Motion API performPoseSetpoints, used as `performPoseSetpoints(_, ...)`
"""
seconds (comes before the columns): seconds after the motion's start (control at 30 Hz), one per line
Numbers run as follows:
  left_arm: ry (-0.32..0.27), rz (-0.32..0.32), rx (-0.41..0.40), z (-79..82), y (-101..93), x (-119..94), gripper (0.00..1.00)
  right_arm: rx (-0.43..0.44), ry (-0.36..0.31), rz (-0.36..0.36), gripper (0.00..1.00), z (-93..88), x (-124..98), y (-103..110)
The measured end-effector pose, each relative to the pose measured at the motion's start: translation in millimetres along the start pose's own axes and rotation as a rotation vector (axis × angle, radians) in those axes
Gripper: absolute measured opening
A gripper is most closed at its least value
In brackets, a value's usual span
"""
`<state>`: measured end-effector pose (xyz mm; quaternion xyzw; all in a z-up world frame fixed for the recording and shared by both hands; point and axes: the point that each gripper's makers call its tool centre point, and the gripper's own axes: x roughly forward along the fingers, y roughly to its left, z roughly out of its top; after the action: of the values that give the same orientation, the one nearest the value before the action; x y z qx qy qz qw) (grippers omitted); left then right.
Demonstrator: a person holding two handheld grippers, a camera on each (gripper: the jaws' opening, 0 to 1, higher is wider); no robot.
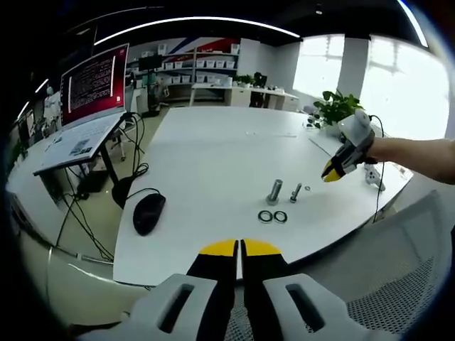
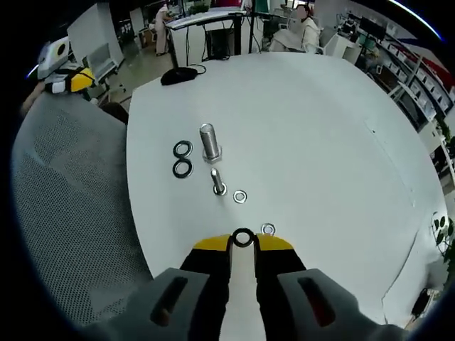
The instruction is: Place the washer onto the threaded stud by aligning its center hole with the stud, sliding it down to the base, and recovering from edge contact or off-axis alignment until the washer reaches the visible bottom stop.
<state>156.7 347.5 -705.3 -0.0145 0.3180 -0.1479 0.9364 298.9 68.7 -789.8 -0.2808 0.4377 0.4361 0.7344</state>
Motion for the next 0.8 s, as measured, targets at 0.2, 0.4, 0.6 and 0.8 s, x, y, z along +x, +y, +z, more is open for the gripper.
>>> performPoseSetpoints(0.2, -0.006, 0.0, -0.001, 1.0, 0.1, 0, 0.0, -0.029, -0.017, 0.01, 0.13, 16.5, 2, 8)
performPoseSetpoints(0.4, -0.009, 0.001, -0.007, 1.0, 0.8, -1, 0.0, -0.053, -0.028, 0.023, 0.13, 30.0, 8, 16)
performPoseSetpoints(0.6, -0.006, 0.001, -0.008, 0.5, 0.8, -1, 0.01, -0.075, -0.028, 0.036, 0.13, 37.8, 14, 23)
performPoseSetpoints(0.8, -0.01, 0.002, -0.009, 1.2, 1.0, -1, 0.01, -0.098, -0.014, 0.045, 0.13, 43.2, 21, 25)
